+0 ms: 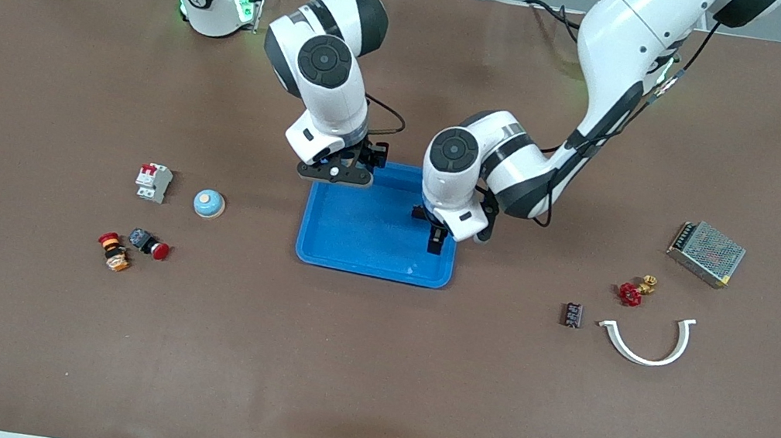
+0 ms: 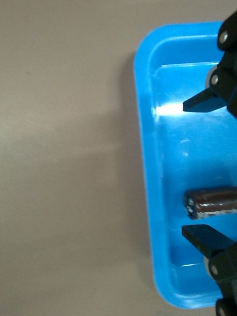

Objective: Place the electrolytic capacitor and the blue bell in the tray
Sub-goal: 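Place the blue bell in the tray while the left gripper reaches the capacitor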

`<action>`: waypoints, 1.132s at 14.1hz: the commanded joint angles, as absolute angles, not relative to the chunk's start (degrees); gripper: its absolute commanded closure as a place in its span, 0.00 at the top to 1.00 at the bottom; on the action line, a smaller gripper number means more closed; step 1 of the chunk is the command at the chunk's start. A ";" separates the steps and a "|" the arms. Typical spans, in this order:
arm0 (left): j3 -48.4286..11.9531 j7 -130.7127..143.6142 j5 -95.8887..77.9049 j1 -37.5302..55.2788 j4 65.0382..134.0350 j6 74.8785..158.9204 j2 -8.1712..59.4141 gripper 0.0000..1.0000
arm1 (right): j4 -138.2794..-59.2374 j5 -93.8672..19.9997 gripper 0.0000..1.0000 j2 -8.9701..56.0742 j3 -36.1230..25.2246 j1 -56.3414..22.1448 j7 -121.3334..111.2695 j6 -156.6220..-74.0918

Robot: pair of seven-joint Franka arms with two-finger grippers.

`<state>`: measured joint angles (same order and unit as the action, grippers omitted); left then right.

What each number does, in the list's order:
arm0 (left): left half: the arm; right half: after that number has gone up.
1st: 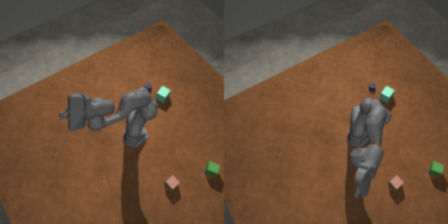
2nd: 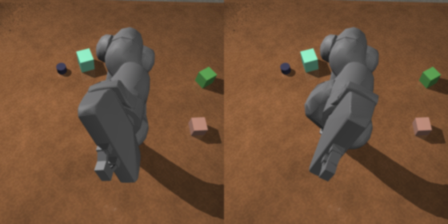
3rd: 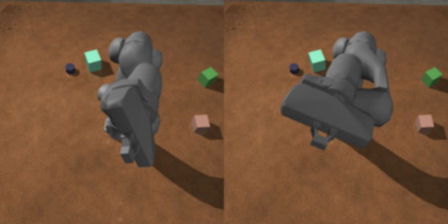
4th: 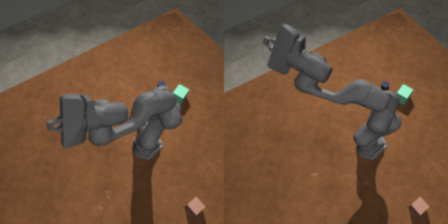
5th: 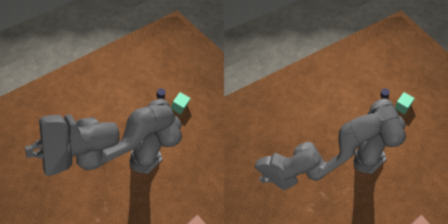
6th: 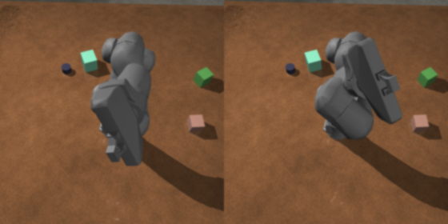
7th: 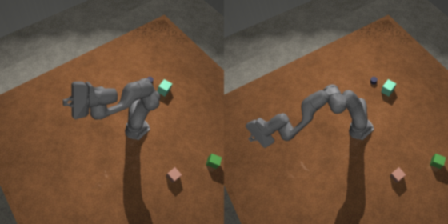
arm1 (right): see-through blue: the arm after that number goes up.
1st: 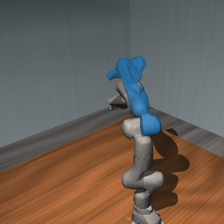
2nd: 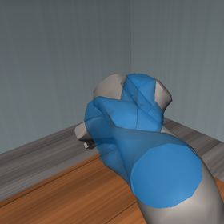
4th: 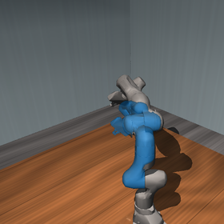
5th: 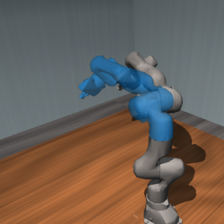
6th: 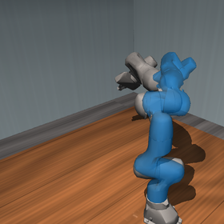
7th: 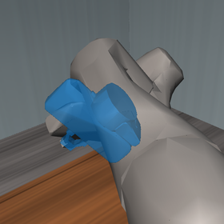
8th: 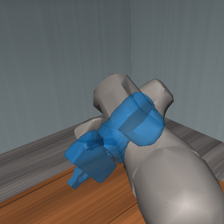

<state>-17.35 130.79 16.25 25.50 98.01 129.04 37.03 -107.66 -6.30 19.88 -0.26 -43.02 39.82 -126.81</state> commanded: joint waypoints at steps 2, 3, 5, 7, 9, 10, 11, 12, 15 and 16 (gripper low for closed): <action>-18.02 124.82 16.61 22.51 98.44 126.13 34.63 1.00 | -108.10 -6.42 0.21 21.53 -1.05 -43.68 40.34 -129.37; -18.02 123.15 16.61 21.80 98.44 125.78 34.54 1.00 | -108.11 -6.42 0.21 22.49 -1.14 -43.68 40.43 -130.33; -18.02 119.55 16.61 20.40 98.52 125.60 34.19 1.00 | -108.63 -6.24 0.21 24.07 -1.32 -43.68 40.43 -132.53; -18.10 115.07 16.52 19.08 98.88 125.42 33.84 1.00 | -109.42 -4.85 0.21 25.39 -1.41 -43.68 40.43 -134.03; -18.11 111.55 16.52 17.24 98.88 124.63 33.05 1.00 | -110.47 -3.87 0.21 26.19 -1.41 -43.68 40.43 -136.04; -18.19 109.79 16.44 16.44 98.88 124.63 32.87 1.00 | -110.65 -3.78 0.21 26.97 -1.41 -43.86 40.52 -136.66; -18.11 108.12 16.00 15.83 98.96 124.54 32.61 1.00 | -110.65 -3.78 0.22 27.50 -1.41 -43.86 40.52 -137.10; -18.19 106.19 15.82 15.21 98.96 124.54 32.43 1.00 | -111.52 -3.78 0.22 27.77 -1.41 -43.86 40.52 -138.41; -18.19 99.43 15.64 14.15 98.88 124.54 31.82 1.00 | -114.52 -3.78 0.22 28.82 -1.41 -44.38 40.43 -144.66; -18.37 97.23 15.64 13.28 98.88 124.54 31.56 1.00 | -114.43 -3.61 0.22 29.52 -1.49 -44.56 40.43 -145.19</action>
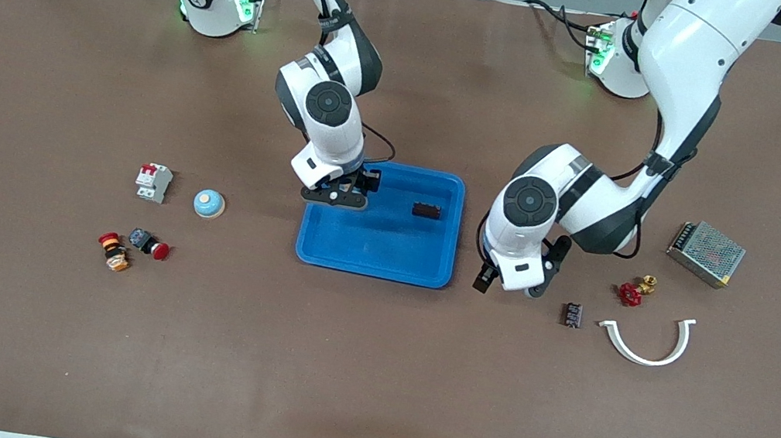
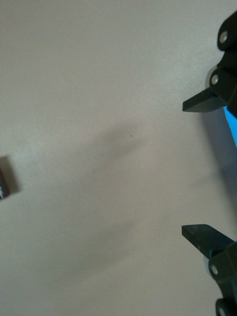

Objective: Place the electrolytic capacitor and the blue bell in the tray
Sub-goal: 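Place the blue bell in the tray while the left gripper reaches the capacitor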

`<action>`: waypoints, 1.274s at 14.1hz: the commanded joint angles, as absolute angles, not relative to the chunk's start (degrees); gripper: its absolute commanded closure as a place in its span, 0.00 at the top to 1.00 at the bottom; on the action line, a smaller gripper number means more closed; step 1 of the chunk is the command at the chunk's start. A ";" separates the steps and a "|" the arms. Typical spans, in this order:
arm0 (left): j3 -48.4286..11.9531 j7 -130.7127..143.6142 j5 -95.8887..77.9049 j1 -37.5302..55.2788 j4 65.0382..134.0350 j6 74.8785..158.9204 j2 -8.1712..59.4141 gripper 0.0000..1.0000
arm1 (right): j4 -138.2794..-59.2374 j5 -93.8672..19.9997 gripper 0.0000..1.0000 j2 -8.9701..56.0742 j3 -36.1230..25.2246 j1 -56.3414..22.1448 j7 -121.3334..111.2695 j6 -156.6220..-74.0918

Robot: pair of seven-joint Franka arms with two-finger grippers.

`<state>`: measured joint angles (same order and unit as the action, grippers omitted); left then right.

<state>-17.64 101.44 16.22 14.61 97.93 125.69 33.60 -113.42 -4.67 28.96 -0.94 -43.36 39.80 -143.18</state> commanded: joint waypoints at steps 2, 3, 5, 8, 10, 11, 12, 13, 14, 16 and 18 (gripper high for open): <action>-19.07 93.36 15.64 12.05 98.79 124.63 31.03 1.00 | -114.43 -3.60 0.22 29.79 -1.49 -44.56 40.43 -145.98; -19.16 91.43 15.64 11.61 98.53 124.63 31.03 1.00 | -114.52 -3.60 0.22 30.06 -1.49 -44.56 40.43 -145.99; -19.07 89.22 14.86 10.81 97.91 125.33 31.37 1.00 | -114.43 -3.60 0.22 30.50 -1.49 -44.56 40.43 -146.16; -18.98 84.04 14.59 10.02 96.07 125.51 32.25 1.00 | -114.52 -3.60 0.24 30.67 -1.41 -44.56 40.43 -146.95; -18.98 82.36 14.59 9.84 94.67 125.51 33.39 1.00 | -114.43 -3.60 0.88 30.67 -1.41 -44.56 40.52 -146.95; -18.90 81.83 14.68 9.84 93.79 125.59 34.36 1.00 | -114.43 -3.60 1.00 30.59 -1.41 -44.39 41.13 -146.87; -18.81 80.35 14.76 9.76 93.43 125.60 34.71 1.00 | -114.43 -3.60 1.00 30.24 -1.41 -44.38 41.13 -146.34; -18.81 78.42 14.68 9.23 93.08 125.60 34.80 1.00 | -114.43 -3.69 1.00 29.63 -1.41 -44.47 41.05 -145.99; -18.81 76.40 14.68 8.62 93.08 125.51 34.80 1.00 | -114.43 -3.69 1.00 28.14 -1.41 -44.39 40.96 -144.25; -18.63 72.61 14.50 8.35 92.90 125.60 34.72 1.00 | -113.91 -3.60 1.00 23.93 -1.58 -43.51 39.73 -138.11; -18.28 70.76 14.59 8.09 92.73 125.60 35.15 1.00 | -113.73 -3.60 1.00 17.70 -1.67 -39.92 33.53 -129.42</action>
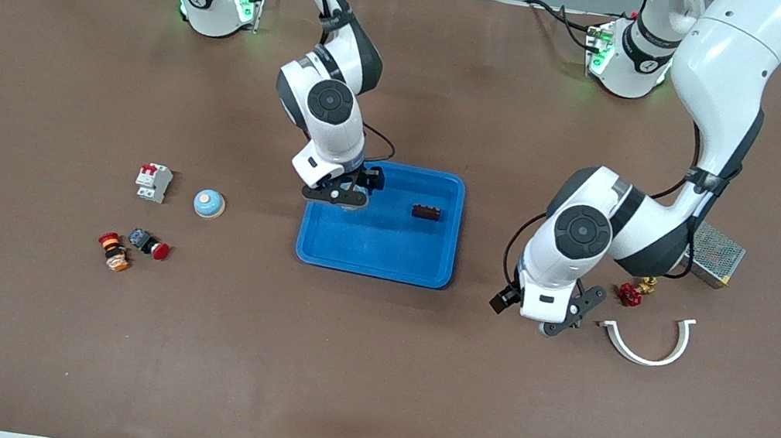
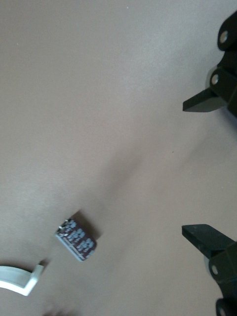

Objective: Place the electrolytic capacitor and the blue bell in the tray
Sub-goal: 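Place the blue bell in the tray while the left gripper reaches the capacitor, then grasp the second blue bell with the right gripper while the left grasps the capacitor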

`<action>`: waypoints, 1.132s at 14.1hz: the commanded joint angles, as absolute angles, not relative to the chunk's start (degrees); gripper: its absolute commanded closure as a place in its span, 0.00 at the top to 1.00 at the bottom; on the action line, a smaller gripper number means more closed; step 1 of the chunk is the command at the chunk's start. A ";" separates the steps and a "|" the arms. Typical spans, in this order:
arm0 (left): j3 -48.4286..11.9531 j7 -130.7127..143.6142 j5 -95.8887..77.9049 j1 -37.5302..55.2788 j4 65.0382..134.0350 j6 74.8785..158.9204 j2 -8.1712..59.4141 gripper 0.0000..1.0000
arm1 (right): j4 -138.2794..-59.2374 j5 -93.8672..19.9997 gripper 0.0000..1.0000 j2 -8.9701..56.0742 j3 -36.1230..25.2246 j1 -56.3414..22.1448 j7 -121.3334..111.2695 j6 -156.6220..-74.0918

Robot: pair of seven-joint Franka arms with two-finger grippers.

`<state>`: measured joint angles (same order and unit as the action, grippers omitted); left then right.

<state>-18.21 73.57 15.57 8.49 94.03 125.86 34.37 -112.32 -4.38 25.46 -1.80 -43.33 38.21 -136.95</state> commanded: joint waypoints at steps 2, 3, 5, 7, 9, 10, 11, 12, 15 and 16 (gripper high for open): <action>-18.28 65.77 14.77 6.33 92.72 125.51 35.16 1.00 | -113.73 -3.34 1.00 12.07 -1.76 -34.57 25.62 -121.50; -18.28 62.44 14.59 5.98 92.72 125.51 35.07 1.00 | -113.73 -2.03 1.00 10.21 -1.76 -31.76 20.96 -119.29; -18.28 56.98 14.50 4.75 92.72 125.51 35.16 1.00 | -114.08 1.39 1.00 8.01 -1.76 -26.92 17.23 -118.04; -18.28 52.32 14.50 3.69 92.72 125.51 35.42 1.00 | -116.18 4.64 1.00 6.25 -1.76 -22.35 15.48 -118.65; -18.37 43.21 14.59 2.03 92.81 125.51 35.42 1.00 | -116.72 5.19 1.00 5.71 -1.67 -17.43 9.96 -119.35; -18.37 36.11 14.50 1.85 92.81 125.42 35.42 1.00 | -117.50 5.19 1.00 5.97 -1.67 -14.18 7.76 -121.70; -18.37 33.86 14.41 1.85 92.73 125.33 35.51 1.00 | -119.34 5.19 1.00 6.06 -1.58 -11.98 7.04 -124.34; -18.28 33.32 14.59 1.76 92.72 125.33 35.51 1.00 | -121.70 5.10 1.00 6.15 -1.58 -10.82 6.94 -127.76; -18.11 27.37 15.82 1.76 92.11 125.25 35.33 1.00 | -125.85 4.57 1.00 7.20 -1.50 -8.62 7.03 -133.93; -18.11 24.20 16.78 1.67 92.11 125.07 35.33 1.00 | -125.86 4.05 1.00 8.16 -1.49 -8.61 7.38 -134.03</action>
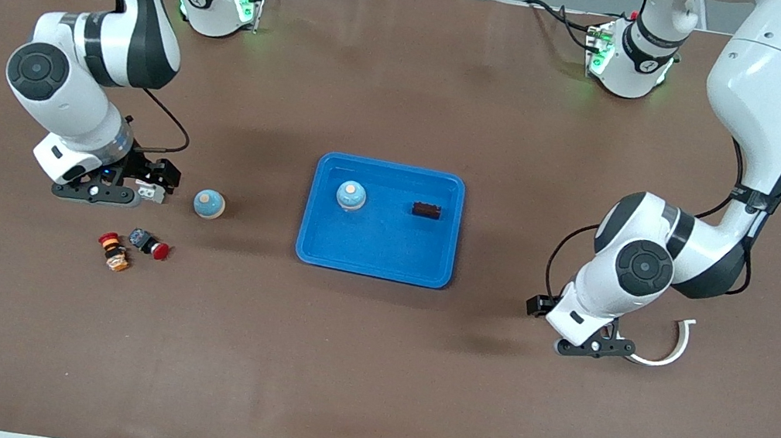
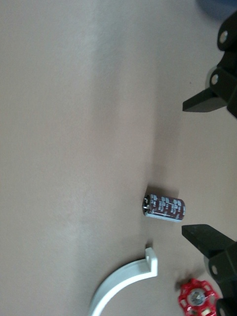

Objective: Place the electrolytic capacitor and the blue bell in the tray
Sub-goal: 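Grasp the second blue bell with the right gripper while the left grasps the capacitor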

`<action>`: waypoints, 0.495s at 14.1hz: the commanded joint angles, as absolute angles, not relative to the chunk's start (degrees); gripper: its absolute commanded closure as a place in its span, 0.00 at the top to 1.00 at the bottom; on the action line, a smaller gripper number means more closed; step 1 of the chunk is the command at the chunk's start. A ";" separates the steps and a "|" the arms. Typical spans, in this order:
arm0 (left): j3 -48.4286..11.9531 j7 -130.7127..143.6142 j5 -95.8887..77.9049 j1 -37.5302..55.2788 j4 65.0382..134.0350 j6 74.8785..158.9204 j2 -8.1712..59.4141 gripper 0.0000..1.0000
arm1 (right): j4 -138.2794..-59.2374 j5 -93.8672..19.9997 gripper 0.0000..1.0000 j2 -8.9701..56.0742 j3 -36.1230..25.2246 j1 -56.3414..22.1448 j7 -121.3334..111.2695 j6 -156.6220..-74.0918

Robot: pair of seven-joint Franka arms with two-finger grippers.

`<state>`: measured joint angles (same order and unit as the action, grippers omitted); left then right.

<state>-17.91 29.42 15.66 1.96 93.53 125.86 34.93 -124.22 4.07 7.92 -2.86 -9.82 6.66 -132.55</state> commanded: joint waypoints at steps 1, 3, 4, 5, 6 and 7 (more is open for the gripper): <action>-18.11 23.21 16.96 1.76 92.02 125.07 35.33 1.00 | -125.77 2.48 1.00 9.04 -1.49 -8.87 7.38 -134.12; -18.11 22.07 17.14 0.27 92.46 125.16 35.42 1.00 | -125.77 -0.34 1.00 10.45 -1.32 -9.92 7.47 -134.38; -18.19 19.62 17.23 -0.87 92.63 125.42 35.42 1.00 | -125.77 -0.61 1.00 11.07 -1.32 -10.80 7.47 -135.17; -18.19 15.51 17.14 -1.23 92.81 125.51 35.42 1.00 | -125.77 -0.70 1.00 11.94 -1.32 -11.42 7.56 -136.13; -18.11 12.60 17.05 -1.40 93.33 125.51 35.42 1.00 | -125.77 -0.70 1.00 12.82 -1.32 -11.51 7.65 -137.10; -18.19 11.61 17.14 -2.71 93.86 125.86 35.33 1.00 | -125.77 -0.70 1.00 13.70 -1.32 -11.60 7.65 -138.15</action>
